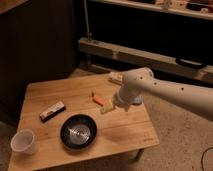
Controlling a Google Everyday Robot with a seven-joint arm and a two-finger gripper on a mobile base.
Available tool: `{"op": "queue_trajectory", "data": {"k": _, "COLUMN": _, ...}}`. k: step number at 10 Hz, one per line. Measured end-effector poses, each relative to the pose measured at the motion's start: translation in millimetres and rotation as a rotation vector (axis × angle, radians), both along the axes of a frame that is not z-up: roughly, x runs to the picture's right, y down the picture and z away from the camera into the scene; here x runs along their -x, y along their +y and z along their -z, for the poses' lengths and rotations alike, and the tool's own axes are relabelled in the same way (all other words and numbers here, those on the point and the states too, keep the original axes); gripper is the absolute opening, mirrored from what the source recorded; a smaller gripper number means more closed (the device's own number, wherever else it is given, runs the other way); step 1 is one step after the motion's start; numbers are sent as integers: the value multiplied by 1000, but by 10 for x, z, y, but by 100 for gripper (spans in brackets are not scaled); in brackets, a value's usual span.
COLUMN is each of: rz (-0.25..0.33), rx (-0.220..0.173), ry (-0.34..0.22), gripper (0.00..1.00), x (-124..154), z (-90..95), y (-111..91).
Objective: Place the bottle in the ceramic bowl
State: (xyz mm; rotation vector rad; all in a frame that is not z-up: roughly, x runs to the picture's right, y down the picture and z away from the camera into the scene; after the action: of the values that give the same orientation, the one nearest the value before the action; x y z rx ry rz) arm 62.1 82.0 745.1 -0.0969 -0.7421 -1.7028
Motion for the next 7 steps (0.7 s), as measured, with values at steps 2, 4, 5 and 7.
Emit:
{"op": "queue_trajectory", "data": {"k": 2, "rz": 39, "rx": -49, "ry": -12, "gripper": 80, "x": -111, "z": 8, "y": -160}}
{"op": "queue_trajectory", "data": {"k": 4, "rz": 44, "rx": -54, "ry": -13, "gripper": 80, "x": -126, "z": 7, "y": -173}}
{"op": "queue_trajectory", "data": {"k": 5, "rz": 45, "rx": -54, "ry": -14, "gripper": 80, "x": -115, "z": 7, "y": -174}}
{"op": "queue_trajectory", "data": {"k": 7, "rz": 56, "rx": -70, "ry": -6, "gripper": 80, "x": -123, "z": 14, "y": -185}}
